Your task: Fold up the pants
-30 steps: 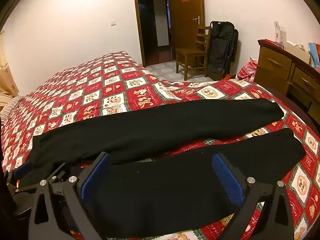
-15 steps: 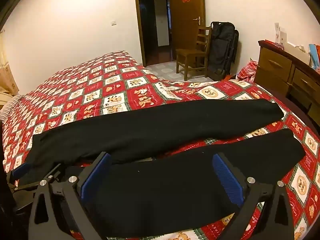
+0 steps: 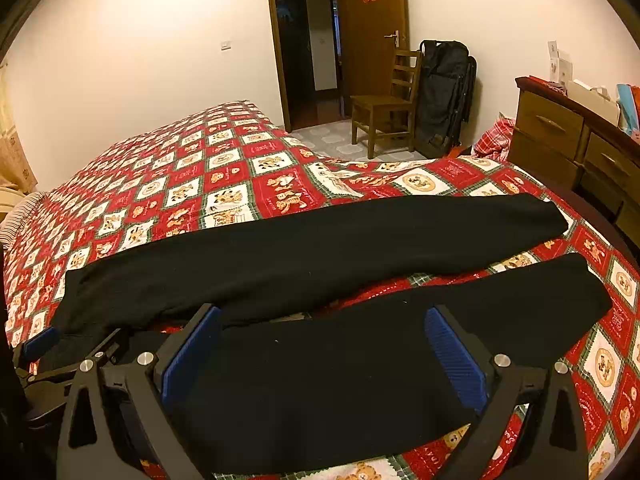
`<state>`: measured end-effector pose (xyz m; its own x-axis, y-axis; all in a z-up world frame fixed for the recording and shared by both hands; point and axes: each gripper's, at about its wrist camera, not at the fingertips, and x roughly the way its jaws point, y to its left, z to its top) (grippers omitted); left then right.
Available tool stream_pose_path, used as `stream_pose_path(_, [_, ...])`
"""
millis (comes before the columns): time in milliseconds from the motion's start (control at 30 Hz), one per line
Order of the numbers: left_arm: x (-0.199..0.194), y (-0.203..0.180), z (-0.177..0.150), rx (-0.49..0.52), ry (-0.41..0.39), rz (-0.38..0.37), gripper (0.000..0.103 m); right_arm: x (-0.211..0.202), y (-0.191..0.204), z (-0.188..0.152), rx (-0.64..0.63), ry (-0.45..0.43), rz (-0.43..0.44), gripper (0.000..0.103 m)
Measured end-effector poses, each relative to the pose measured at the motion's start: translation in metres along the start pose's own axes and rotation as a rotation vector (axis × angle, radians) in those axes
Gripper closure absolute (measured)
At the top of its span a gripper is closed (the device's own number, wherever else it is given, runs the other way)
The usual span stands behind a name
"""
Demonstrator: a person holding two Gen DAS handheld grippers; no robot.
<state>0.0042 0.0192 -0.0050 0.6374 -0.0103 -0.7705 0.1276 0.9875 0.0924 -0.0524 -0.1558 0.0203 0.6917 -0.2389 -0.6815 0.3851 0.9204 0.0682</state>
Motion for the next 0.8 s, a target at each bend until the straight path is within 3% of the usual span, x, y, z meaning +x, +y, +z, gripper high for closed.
stream_pose_path(800, [-0.0018, -0.0006, -0.0010, 0.004, -0.001, 0.001, 0.000, 0.0003, -0.0010, -0.0007, 0.000, 0.003, 0.001, 0.001])
